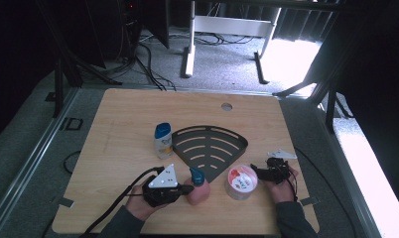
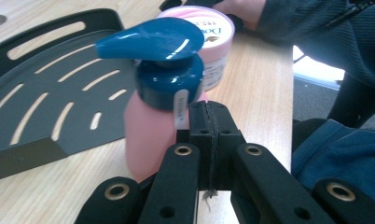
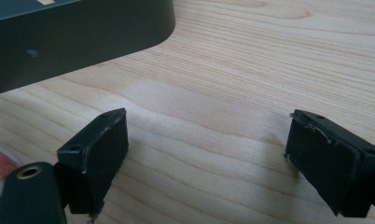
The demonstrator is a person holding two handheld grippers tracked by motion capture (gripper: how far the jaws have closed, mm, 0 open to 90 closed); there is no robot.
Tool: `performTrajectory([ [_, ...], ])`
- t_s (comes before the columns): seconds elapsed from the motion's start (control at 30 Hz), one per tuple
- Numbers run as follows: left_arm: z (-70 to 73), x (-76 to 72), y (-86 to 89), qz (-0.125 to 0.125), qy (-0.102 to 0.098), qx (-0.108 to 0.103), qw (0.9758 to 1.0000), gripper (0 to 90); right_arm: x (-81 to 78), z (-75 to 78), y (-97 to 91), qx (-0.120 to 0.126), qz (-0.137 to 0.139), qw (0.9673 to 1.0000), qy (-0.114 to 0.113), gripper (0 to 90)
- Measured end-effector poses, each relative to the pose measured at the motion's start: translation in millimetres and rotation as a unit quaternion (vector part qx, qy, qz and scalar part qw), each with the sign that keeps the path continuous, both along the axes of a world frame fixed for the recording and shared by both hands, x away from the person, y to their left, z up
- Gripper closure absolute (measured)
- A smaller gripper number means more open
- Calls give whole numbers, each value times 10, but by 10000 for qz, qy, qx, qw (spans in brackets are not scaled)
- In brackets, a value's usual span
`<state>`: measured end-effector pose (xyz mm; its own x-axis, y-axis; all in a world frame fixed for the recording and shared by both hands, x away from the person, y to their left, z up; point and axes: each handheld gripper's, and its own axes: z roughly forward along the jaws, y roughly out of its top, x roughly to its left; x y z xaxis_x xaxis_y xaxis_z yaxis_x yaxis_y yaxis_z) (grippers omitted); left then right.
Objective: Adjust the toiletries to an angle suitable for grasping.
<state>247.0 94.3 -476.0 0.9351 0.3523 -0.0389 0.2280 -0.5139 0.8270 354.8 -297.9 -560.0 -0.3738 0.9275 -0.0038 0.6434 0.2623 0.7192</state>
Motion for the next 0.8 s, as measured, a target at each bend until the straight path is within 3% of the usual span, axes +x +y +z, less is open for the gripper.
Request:
performTrajectory([
  [0.13,-27,4,-31,23,24,20,10000,899,0,0,0,-1,-1,10000,-1,126],
  [0.47,-35,18,-21,259,-124,316,9991,899,3,0,1,-1,7,10000,-3,126],
  [0.67,9,14,17,337,-142,216,9991,892,3,0,1,2,6,10000,-4,126],
  [0.8,37,25,47,428,-147,163,9988,828,3,-1,1,1,6,10000,-4,126],
])
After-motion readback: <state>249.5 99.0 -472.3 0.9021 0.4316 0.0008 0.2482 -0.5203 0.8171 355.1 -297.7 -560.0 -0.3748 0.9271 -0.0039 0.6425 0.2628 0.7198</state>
